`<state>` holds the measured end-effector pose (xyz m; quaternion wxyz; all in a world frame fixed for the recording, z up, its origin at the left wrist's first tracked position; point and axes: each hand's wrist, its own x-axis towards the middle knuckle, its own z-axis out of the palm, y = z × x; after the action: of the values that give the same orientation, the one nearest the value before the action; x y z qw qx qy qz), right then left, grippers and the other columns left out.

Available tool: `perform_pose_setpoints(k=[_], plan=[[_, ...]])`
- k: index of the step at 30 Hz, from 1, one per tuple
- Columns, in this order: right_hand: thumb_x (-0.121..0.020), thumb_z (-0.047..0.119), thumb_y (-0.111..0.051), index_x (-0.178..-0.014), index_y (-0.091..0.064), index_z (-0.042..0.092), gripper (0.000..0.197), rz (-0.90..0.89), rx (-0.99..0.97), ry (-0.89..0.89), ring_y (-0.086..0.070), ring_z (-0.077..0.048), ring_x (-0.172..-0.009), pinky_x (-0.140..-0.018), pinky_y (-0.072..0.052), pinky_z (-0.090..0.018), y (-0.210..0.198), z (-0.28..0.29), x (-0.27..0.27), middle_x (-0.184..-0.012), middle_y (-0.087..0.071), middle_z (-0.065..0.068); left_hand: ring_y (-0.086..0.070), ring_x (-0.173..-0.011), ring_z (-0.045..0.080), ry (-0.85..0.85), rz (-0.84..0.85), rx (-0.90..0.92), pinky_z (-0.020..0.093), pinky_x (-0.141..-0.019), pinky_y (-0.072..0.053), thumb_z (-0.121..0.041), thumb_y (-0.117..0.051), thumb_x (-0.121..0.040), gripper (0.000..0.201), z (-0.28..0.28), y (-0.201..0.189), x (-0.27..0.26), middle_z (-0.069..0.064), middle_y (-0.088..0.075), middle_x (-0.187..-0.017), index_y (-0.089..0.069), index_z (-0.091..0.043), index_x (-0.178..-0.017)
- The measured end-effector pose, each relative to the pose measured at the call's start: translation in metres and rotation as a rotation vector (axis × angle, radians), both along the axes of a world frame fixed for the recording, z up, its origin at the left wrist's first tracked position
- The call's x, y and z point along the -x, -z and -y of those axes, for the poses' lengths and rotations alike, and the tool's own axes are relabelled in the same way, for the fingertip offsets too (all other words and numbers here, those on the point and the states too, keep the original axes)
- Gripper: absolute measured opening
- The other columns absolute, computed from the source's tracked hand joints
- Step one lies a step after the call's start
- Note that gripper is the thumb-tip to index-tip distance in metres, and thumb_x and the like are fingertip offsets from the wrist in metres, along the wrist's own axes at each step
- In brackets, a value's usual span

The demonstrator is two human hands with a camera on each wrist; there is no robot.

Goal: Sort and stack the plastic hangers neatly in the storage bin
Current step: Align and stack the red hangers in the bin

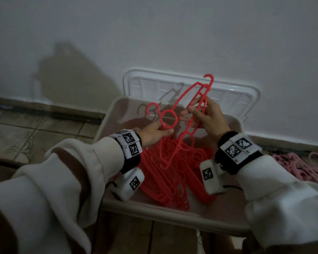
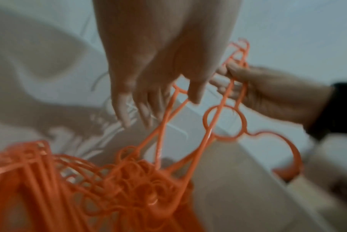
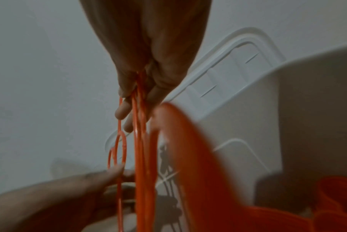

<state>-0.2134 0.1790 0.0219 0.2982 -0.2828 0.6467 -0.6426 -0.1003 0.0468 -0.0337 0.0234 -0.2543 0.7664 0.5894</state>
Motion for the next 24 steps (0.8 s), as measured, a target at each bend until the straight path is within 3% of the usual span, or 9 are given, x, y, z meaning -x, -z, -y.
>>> perform_pose_setpoints(k=[2, 3, 5, 7, 10, 13, 18, 20, 24], plan=[[-0.095, 0.006, -0.045, -0.085, -0.043, 0.017, 0.015, 0.017, -0.037, -0.009, -0.068, -0.007, -0.058, -0.048, -0.053, -0.021, -0.001, -0.003, -0.002, -0.063, -0.07, 0.004, -0.063, -0.064, -0.004, -0.071, -0.036, -0.097, 0.019, -0.07, -0.051, -0.016, -0.049, -0.096, 0.01, -0.002, -0.008, 0.0, 0.007, -0.064, -0.087, -0.058, -0.011, -0.095], [-0.096, 0.01, -0.043, -0.085, -0.042, 0.018, 0.014, 0.032, -0.068, -0.014, -0.067, -0.006, -0.057, -0.049, -0.053, -0.02, 0.0, -0.005, -0.002, -0.064, -0.07, 0.004, -0.059, -0.049, -0.005, -0.088, -0.042, -0.14, 0.014, -0.054, -0.048, -0.014, -0.042, -0.098, 0.014, -0.002, -0.011, 0.0, 0.007, -0.059, -0.076, -0.051, -0.014, -0.087], [-0.098, 0.016, -0.04, -0.086, -0.043, 0.021, 0.014, 0.068, -0.146, -0.03, -0.065, -0.004, -0.056, -0.049, -0.051, -0.019, 0.001, -0.009, -0.001, -0.074, -0.068, 0.002, -0.056, -0.039, -0.002, -0.108, -0.062, -0.189, 0.01, -0.042, -0.044, -0.01, -0.036, -0.1, 0.014, 0.0, -0.015, 0.0, 0.008, -0.054, -0.072, -0.046, -0.012, -0.091], [-0.1, 0.018, -0.035, -0.091, -0.045, 0.02, 0.014, 0.105, -0.216, -0.053, -0.063, 0.001, -0.054, -0.047, -0.051, -0.015, 0.001, -0.014, -0.001, -0.081, -0.063, 0.001, -0.056, -0.042, -0.003, -0.12, -0.095, -0.187, 0.012, -0.049, -0.046, -0.007, -0.036, -0.099, 0.012, 0.005, -0.015, -0.001, 0.007, -0.054, -0.074, -0.047, -0.006, -0.1], [-0.1, 0.01, -0.032, -0.097, -0.046, 0.012, 0.014, 0.173, -0.241, -0.102, -0.064, -0.001, -0.05, -0.046, -0.052, -0.016, 0.001, -0.018, -0.003, -0.079, -0.06, 0.001, -0.056, -0.046, -0.009, -0.143, -0.119, -0.116, 0.01, -0.056, -0.044, -0.002, -0.038, -0.098, 0.022, 0.01, -0.014, 0.0, 0.002, -0.055, -0.074, -0.051, -0.011, -0.083], [-0.097, 0.001, -0.037, -0.099, -0.044, 0.009, 0.011, 0.224, -0.227, -0.148, -0.067, -0.007, -0.05, -0.044, -0.054, -0.022, 0.001, -0.018, -0.002, -0.069, -0.069, 0.001, -0.06, -0.048, -0.007, -0.182, -0.155, -0.182, 0.012, -0.056, -0.048, 0.002, -0.034, -0.098, 0.02, 0.015, -0.018, 0.001, 0.006, -0.054, -0.077, -0.049, -0.007, -0.088], [-0.096, 0.008, -0.043, -0.087, -0.049, 0.004, 0.012, 0.332, -0.171, 0.028, -0.066, -0.012, -0.046, -0.041, -0.052, -0.019, 0.002, -0.018, 0.0, -0.055, -0.069, -0.004, -0.06, -0.045, 0.0, -0.285, -0.216, -0.153, 0.015, -0.051, -0.052, 0.004, -0.034, -0.098, 0.017, 0.032, -0.017, -0.006, 0.0, -0.063, -0.063, -0.045, -0.003, -0.108], [-0.097, 0.013, -0.044, -0.082, -0.05, 0.003, 0.019, 0.382, -0.112, 0.119, -0.067, -0.012, -0.048, -0.046, -0.054, -0.017, 0.004, -0.016, 0.002, -0.053, -0.068, -0.003, -0.06, -0.049, -0.003, -0.205, -0.203, -0.114, 0.012, -0.055, -0.05, 0.006, -0.035, -0.096, 0.025, 0.03, -0.015, -0.012, 0.002, -0.06, -0.074, -0.047, -0.004, -0.116], [-0.097, 0.014, -0.043, -0.08, -0.052, 0.002, 0.022, 0.467, 0.0, 0.298, -0.065, -0.009, -0.045, -0.046, -0.052, -0.015, 0.008, -0.006, 0.004, -0.049, -0.066, -0.001, -0.061, -0.056, -0.007, -0.019, -0.176, -0.158, 0.008, -0.057, -0.048, 0.012, -0.037, -0.093, 0.032, 0.01, -0.019, -0.02, -0.01, -0.067, -0.069, -0.044, -0.002, -0.121]])
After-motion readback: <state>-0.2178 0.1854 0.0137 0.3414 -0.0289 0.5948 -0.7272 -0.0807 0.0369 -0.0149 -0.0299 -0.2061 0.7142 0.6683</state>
